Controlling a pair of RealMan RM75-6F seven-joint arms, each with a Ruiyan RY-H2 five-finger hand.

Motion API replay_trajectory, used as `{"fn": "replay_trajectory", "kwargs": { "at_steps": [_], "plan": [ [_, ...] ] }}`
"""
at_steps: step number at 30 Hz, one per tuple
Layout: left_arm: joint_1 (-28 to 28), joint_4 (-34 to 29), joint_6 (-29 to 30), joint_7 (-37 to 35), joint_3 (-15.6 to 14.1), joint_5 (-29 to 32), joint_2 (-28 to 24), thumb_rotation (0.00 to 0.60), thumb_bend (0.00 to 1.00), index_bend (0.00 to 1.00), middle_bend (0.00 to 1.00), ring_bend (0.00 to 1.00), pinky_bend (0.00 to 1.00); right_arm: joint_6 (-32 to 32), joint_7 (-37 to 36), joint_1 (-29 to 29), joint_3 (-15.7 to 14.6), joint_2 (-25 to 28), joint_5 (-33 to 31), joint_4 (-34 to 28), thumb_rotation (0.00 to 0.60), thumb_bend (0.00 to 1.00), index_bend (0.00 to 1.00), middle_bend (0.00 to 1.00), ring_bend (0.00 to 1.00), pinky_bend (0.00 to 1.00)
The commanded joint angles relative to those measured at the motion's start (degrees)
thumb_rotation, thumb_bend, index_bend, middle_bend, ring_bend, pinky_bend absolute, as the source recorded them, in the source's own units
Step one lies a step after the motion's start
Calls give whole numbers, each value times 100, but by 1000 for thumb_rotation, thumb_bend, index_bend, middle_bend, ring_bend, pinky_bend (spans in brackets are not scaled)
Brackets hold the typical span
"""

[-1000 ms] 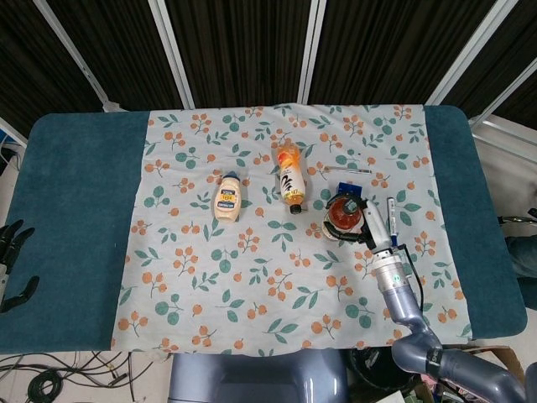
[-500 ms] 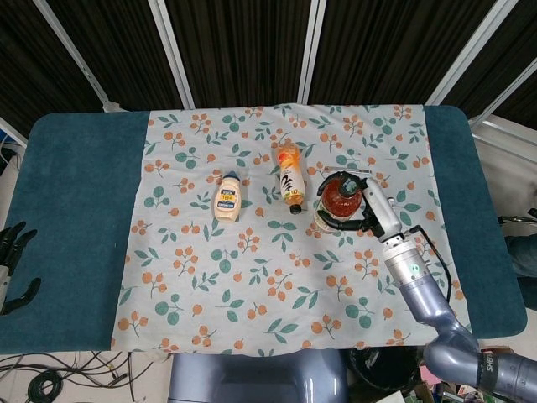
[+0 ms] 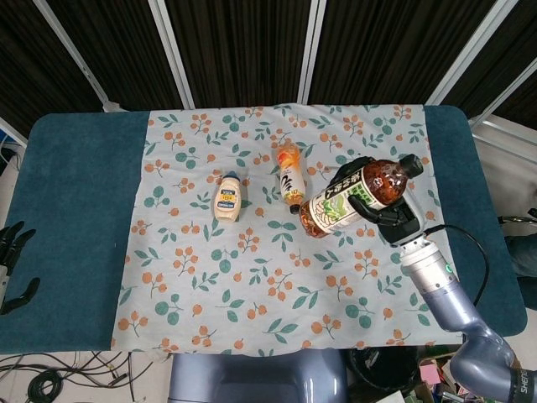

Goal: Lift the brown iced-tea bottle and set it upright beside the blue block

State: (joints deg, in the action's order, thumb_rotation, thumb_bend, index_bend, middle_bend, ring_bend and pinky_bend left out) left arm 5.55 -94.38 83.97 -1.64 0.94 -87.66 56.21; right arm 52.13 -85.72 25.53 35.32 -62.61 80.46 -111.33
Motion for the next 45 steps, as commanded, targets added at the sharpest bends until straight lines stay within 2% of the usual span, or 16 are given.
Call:
{"fn": "replay_trajectory", "kwargs": {
  "at_steps": [1, 2, 4, 5, 7, 9, 13, 17, 22, 26, 29, 32, 38, 42, 45],
  "plan": [
    [-1, -2, 0, 4, 2, 7, 1, 600, 366, 102, 0, 5, 64, -227, 1221, 67, -497, 27, 305, 648, 600, 545, 513, 544, 593, 724],
    [-1, -4, 0, 6, 3, 9, 1, 600, 366, 102, 0, 6, 64, -260, 1824, 118, -595, -22, 231, 757, 600, 544, 518, 545, 593, 724],
    [-2, -7, 1, 11, 2, 9, -1, 600, 366, 102, 0, 5, 64, -165, 3531, 226, -807, -244, -52, 988, 600, 544, 529, 545, 593, 724],
    [-3, -8, 0, 13, 2, 10, -2, 600, 366, 102, 0, 5, 64, -13, 4636, 290, -933, -426, -205, 1129, 600, 543, 539, 545, 593, 724],
    [-4, -6, -1, 13, 2, 15, -3, 600, 366, 102, 0, 5, 64, 233, 6231, 389, -1122, -731, -503, 1279, 600, 543, 548, 547, 594, 724],
    [-4, -9, -4, 12, 2, 19, -5, 600, 367, 102, 0, 6, 64, 387, 7276, 474, -1245, -951, -836, 1292, 600, 543, 549, 548, 594, 724],
    [-3, -9, -5, 3, 4, 21, -11, 600, 366, 102, 0, 5, 64, 391, 8305, 586, -1446, -1061, -1355, 1183, 600, 544, 549, 552, 598, 724],
    [-3, -11, -8, 11, -1, 14, -10, 600, 366, 102, 0, 5, 64, 376, 8687, 650, -1530, -1072, -1739, 1071, 600, 544, 549, 553, 599, 724],
    [-7, -24, 1, 9, -4, 3, -9, 600, 366, 102, 0, 6, 65, 224, 8943, 817, -1514, -933, -2012, 970, 600, 543, 549, 553, 600, 722],
    [-9, -25, 2, 3, -5, 5, -15, 600, 366, 102, 0, 5, 65, 299, 8752, 892, -1201, -688, -2115, 661, 600, 544, 550, 555, 602, 721],
    [-12, -24, 1, 4, -10, 2, -16, 600, 366, 102, 0, 5, 64, 348, 8290, 852, -928, -539, -2136, 351, 600, 544, 550, 557, 603, 722],
    [-15, -27, 8, 4, -11, -3, -15, 600, 366, 102, 0, 5, 65, 389, 7245, 702, -479, -302, -1993, -67, 600, 544, 550, 562, 606, 722],
    [-14, -27, 8, -6, -2, 12, -18, 600, 366, 102, 0, 6, 65, 515, 5519, 326, 19, 114, -1345, -447, 600, 543, 550, 563, 607, 723],
    [-12, -23, 3, -18, 1, 17, -24, 600, 366, 102, 0, 5, 65, 818, 4458, 33, 186, 304, -759, -540, 600, 543, 550, 565, 608, 723],
    [-10, -21, 3, -17, 2, 14, -22, 600, 366, 102, 0, 5, 65, 1017, 3697, -122, 172, 317, -435, -504, 600, 543, 551, 566, 610, 723]
  ]
}}
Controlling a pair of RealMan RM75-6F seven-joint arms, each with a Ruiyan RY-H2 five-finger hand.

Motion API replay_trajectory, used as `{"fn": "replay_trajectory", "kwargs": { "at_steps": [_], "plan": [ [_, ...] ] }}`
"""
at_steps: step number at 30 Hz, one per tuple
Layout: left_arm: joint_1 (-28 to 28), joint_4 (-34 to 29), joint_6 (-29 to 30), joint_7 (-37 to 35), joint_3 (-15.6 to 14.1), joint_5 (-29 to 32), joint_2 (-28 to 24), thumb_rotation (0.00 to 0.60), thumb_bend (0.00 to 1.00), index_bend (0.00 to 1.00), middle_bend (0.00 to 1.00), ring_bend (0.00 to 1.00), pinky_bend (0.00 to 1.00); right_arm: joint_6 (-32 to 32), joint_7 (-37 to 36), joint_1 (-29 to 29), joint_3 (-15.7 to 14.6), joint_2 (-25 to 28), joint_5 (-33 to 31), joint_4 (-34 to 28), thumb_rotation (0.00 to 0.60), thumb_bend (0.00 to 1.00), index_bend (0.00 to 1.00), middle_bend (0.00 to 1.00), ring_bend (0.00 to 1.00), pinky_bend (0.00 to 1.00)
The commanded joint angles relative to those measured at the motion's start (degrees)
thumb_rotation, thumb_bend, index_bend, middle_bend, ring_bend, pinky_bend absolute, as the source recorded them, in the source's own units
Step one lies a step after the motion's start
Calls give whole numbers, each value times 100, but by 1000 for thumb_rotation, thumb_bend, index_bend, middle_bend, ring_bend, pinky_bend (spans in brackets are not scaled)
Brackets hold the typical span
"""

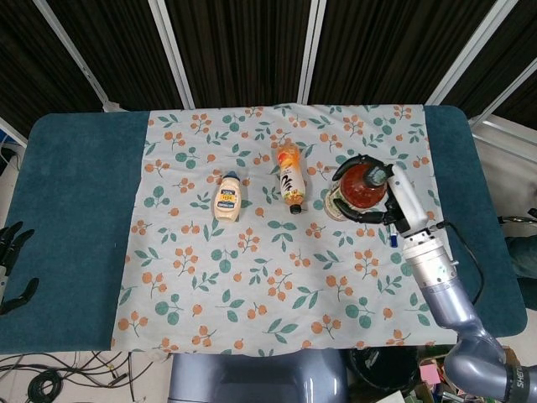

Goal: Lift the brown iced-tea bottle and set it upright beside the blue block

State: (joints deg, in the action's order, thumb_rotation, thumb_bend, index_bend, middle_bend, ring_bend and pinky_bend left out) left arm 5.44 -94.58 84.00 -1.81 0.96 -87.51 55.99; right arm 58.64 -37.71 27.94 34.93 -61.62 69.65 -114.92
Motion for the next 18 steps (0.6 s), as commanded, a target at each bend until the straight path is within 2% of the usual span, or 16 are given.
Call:
{"fn": "replay_trajectory", "kwargs": {
  "at_steps": [1, 6, 9, 12, 18],
  "plan": [
    [1, 0, 0, 3, 0, -4, 2, 600, 366, 102, 0, 6, 64, 424, -1363, -401, 168, 204, 773, -89, 600, 543, 553, 568, 611, 724],
    [-3, -13, 8, 30, -4, -10, 9, 600, 366, 102, 0, 5, 65, 725, -2275, -436, -138, -226, 966, 193, 600, 544, 558, 573, 614, 726],
    [-9, -25, 13, 37, -4, -5, 11, 600, 366, 102, 0, 5, 65, 430, -2402, -350, -446, -301, 970, 373, 600, 544, 561, 577, 619, 732],
    [-14, -27, 19, 39, -6, -6, 9, 600, 366, 102, 0, 5, 65, -158, -1709, -157, -846, -176, 956, 639, 600, 544, 569, 587, 630, 740],
    [-22, -13, 29, -4, -4, -2, -10, 600, 366, 102, 0, 5, 64, -1185, -298, 239, -1275, 185, 349, 660, 600, 544, 584, 607, 649, 760]
  ]
}}
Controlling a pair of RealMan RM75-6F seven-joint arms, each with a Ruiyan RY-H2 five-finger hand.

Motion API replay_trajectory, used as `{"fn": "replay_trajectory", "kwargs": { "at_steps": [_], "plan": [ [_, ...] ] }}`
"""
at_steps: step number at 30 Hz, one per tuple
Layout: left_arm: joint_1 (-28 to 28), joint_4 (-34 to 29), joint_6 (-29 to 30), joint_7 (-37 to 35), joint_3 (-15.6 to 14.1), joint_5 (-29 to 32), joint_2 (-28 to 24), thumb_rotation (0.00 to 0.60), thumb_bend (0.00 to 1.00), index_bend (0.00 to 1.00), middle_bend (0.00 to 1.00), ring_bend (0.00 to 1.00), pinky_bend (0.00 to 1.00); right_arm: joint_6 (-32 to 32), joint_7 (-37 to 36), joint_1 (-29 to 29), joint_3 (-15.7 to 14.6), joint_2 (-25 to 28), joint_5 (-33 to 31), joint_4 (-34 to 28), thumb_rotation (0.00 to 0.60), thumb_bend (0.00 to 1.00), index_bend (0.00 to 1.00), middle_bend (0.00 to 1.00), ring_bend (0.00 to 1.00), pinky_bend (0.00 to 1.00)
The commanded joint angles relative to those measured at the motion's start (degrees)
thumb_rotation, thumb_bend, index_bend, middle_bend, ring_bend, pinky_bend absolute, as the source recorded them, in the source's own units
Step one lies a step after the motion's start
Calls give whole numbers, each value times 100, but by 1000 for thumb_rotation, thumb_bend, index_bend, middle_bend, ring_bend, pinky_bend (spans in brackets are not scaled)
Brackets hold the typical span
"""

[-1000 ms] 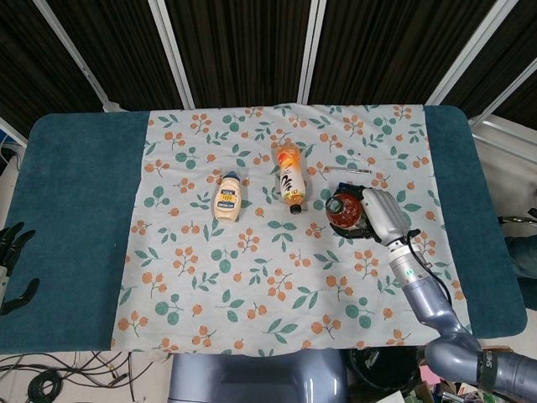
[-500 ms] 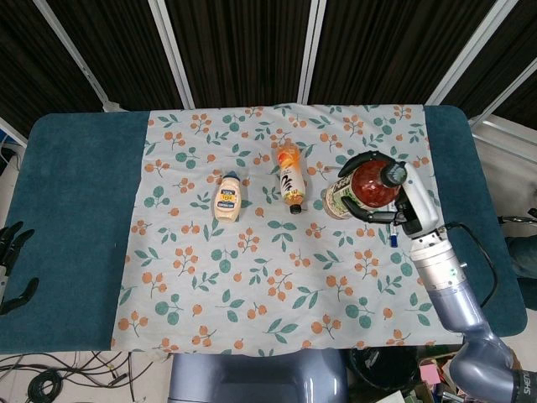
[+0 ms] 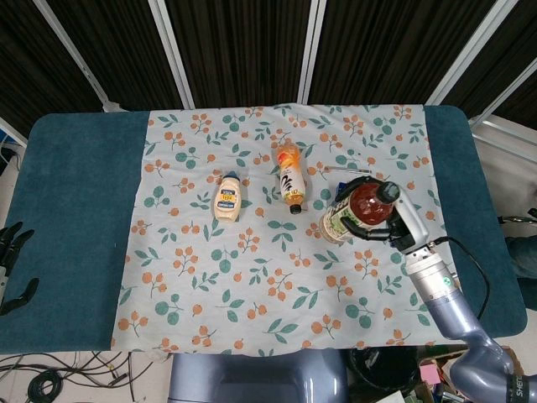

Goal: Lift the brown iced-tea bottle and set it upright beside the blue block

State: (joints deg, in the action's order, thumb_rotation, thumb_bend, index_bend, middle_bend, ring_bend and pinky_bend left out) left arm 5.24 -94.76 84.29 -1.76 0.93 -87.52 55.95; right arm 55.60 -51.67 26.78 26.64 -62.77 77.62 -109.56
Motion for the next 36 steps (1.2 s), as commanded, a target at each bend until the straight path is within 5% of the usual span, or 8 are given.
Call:
{"fn": "replay_trajectory", "kwargs": {
  "at_steps": [1, 8, 14, 17, 19, 23, 31, 36],
  "plan": [
    [-2, 7, 0, -13, -1, -2, -8, 600, 366, 102, 0, 5, 64, -1013, 1217, 409, -482, 362, -540, 117, 600, 544, 589, 611, 653, 763],
    [3, 13, -4, -32, -4, -16, -12, 600, 366, 102, 0, 5, 64, -1559, 2089, 765, -672, 729, -1181, 183, 600, 543, 594, 614, 655, 763],
    [1, 7, -4, -10, -4, -14, -7, 600, 366, 102, 0, 5, 65, -471, 3545, 836, -734, 341, -1559, 268, 600, 543, 593, 601, 645, 761],
    [2, 8, -9, 3, -5, -9, -4, 600, 366, 102, 0, 5, 64, -71, 3430, 782, -576, 179, -1490, 79, 600, 544, 593, 600, 645, 762],
    [1, 12, -6, 21, -5, -11, -2, 600, 366, 102, 0, 5, 65, -3, 2711, 689, -382, 157, -1308, -145, 600, 544, 593, 600, 645, 763],
    [-8, 31, 28, 81, -2, -28, 11, 600, 366, 102, 0, 5, 65, -2, 96, 350, 81, 290, -452, -442, 600, 543, 593, 599, 645, 763],
    [-13, 30, 35, 79, -3, -31, 9, 600, 366, 102, 0, 6, 64, 1549, -4685, -176, 256, 256, 1466, 335, 600, 544, 594, 598, 645, 765],
    [-9, 32, 26, 87, -4, -31, 13, 600, 366, 102, 0, 5, 65, 1989, -5733, -207, 82, 283, 1730, 788, 600, 544, 593, 598, 646, 767]
  ]
}}
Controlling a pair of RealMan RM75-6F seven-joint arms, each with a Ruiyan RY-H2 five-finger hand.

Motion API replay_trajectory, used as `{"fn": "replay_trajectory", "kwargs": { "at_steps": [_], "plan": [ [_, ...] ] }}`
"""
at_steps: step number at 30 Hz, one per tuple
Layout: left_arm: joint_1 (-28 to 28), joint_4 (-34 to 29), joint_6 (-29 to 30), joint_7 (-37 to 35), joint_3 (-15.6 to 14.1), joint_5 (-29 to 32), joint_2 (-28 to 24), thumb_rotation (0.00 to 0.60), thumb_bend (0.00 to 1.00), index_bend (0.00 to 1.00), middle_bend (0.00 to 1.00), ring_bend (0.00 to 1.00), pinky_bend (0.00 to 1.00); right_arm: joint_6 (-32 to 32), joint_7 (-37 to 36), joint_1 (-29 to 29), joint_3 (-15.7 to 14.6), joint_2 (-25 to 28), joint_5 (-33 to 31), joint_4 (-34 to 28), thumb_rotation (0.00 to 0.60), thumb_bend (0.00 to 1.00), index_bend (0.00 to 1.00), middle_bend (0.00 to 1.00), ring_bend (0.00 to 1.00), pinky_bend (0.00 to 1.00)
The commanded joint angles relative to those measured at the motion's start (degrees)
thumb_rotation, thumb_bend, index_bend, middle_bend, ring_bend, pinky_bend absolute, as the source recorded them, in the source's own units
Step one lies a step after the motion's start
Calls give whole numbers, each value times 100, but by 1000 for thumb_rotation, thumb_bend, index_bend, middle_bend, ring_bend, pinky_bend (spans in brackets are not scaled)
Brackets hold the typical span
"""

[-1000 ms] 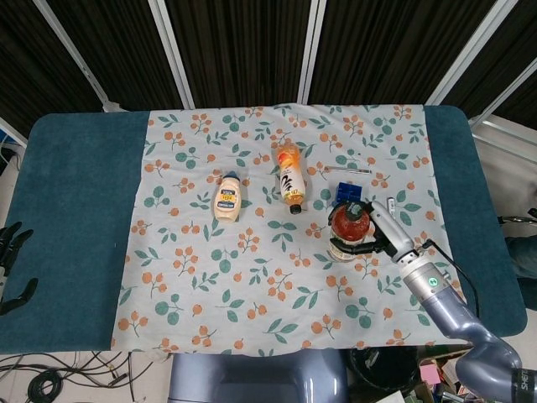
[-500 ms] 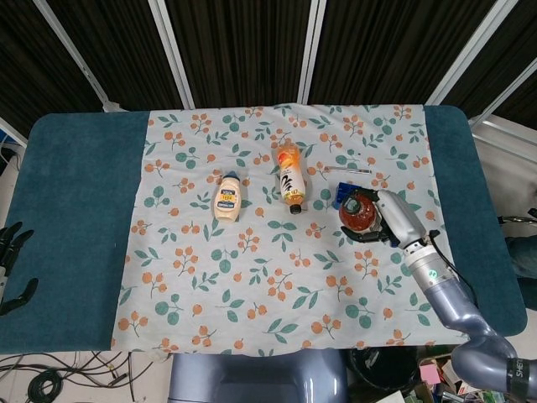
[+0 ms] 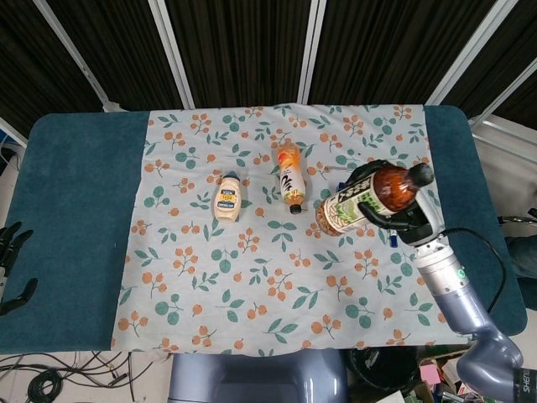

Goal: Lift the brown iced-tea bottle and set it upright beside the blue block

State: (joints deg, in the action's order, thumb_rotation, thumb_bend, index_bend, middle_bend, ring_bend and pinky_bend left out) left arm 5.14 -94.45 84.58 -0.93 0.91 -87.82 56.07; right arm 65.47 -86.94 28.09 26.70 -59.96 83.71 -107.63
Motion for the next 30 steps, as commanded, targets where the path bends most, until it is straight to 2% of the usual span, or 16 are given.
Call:
{"fn": "replay_trajectory", "kwargs": {
  "at_steps": [1, 3, 6, 9, 10, 11, 12, 15, 17, 24, 30],
  "plan": [
    [2, 1, -6, 13, -3, -3, 5, 600, 366, 102, 0, 5, 65, 983, -2258, -316, 3, 13, 1137, 660, 600, 544, 593, 598, 646, 768],
    [2, 0, -7, 22, -4, -3, 8, 600, 366, 102, 0, 5, 64, 864, -2103, -270, -117, 28, 1141, 746, 600, 543, 594, 600, 648, 772],
    [-1, -6, -2, 36, -3, 0, 12, 600, 366, 102, 0, 6, 64, 433, -1171, -145, -352, 59, 1035, 837, 600, 543, 598, 606, 654, 782],
    [-3, -8, -6, 39, -1, 13, 10, 600, 366, 102, 0, 5, 64, -99, 229, -1, -564, 90, 890, 929, 600, 543, 600, 608, 655, 787],
    [-2, -8, -14, 40, -1, 23, 8, 600, 366, 102, 0, 5, 64, -304, 991, 52, -619, 71, 742, 978, 600, 543, 600, 608, 655, 787],
    [-2, -8, -18, 40, -1, 26, 7, 600, 366, 102, 0, 5, 64, -351, 1236, 64, -627, 55, 676, 981, 600, 543, 600, 608, 655, 787],
    [0, -6, -26, 40, 0, 33, 6, 600, 366, 102, 0, 5, 64, -466, 1898, 96, -662, 19, 559, 1051, 600, 543, 600, 608, 655, 787],
    [5, -9, -38, 46, 0, 37, 3, 600, 366, 102, 0, 5, 66, -532, 3926, 155, -697, -321, 33, 1139, 600, 543, 600, 606, 655, 787],
    [4, -13, -46, 50, -3, 45, -1, 600, 366, 102, 0, 5, 73, -450, 4671, 172, -699, -585, -304, 1079, 600, 543, 600, 606, 655, 787],
    [6, -18, -53, 45, 1, 54, -10, 600, 366, 102, 0, 5, 75, -500, 5606, 301, -839, -1081, -795, 1216, 600, 544, 600, 606, 655, 787],
    [10, -24, -65, 49, 1, 59, -16, 600, 366, 102, 0, 5, 75, -169, 6147, 306, -916, -1866, -1116, 1811, 600, 544, 600, 603, 652, 782]
  ]
}}
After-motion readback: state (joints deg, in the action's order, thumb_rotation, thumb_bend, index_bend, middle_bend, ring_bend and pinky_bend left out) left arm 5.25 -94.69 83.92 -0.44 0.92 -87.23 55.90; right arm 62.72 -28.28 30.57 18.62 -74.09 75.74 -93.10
